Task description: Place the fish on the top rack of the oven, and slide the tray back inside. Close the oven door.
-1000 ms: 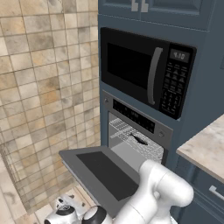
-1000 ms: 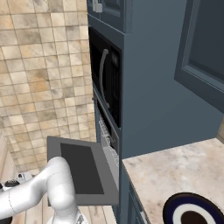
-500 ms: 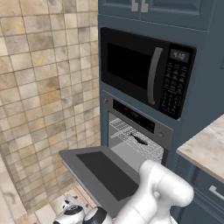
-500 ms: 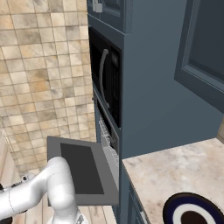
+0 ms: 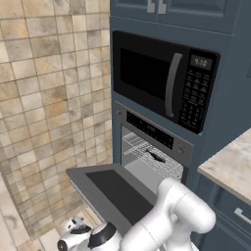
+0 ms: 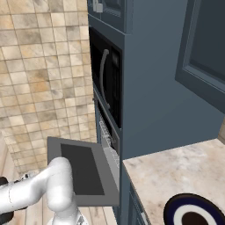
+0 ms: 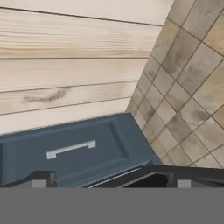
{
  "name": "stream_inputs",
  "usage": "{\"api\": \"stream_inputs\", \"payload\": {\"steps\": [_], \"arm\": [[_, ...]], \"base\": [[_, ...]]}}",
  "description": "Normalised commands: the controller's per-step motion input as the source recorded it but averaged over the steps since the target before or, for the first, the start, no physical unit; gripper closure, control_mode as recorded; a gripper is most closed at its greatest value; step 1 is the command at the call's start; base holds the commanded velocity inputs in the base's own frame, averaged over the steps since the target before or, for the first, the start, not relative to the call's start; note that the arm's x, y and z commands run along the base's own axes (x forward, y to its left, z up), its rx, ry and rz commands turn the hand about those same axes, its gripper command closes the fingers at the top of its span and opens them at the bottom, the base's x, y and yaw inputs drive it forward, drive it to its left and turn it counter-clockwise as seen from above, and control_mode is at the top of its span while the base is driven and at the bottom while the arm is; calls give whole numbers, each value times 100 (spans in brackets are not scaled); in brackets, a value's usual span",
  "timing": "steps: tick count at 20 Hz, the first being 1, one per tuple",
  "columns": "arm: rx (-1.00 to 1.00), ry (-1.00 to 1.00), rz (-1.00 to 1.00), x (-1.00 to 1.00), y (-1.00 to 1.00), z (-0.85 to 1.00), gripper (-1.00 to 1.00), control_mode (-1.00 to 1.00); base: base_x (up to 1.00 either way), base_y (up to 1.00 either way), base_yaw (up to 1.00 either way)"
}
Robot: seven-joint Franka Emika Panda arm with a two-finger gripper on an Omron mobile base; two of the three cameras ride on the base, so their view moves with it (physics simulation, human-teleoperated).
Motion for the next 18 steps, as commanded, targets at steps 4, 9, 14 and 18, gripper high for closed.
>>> {"api": "stream_inputs", "payload": {"steps": [4,9,14,18], "arm": [[-10,-19,-18,19,11,-100,-100,-100],[-23,-10,-15,32,0,-100,-100,-100],[-35,0,-11,31,0,-100,-100,-100],[-36,0,-11,20,0,-100,-100,-100]], "base": [[0,0,0],[0,0,0],[0,0,0],[0,0,0]]}}
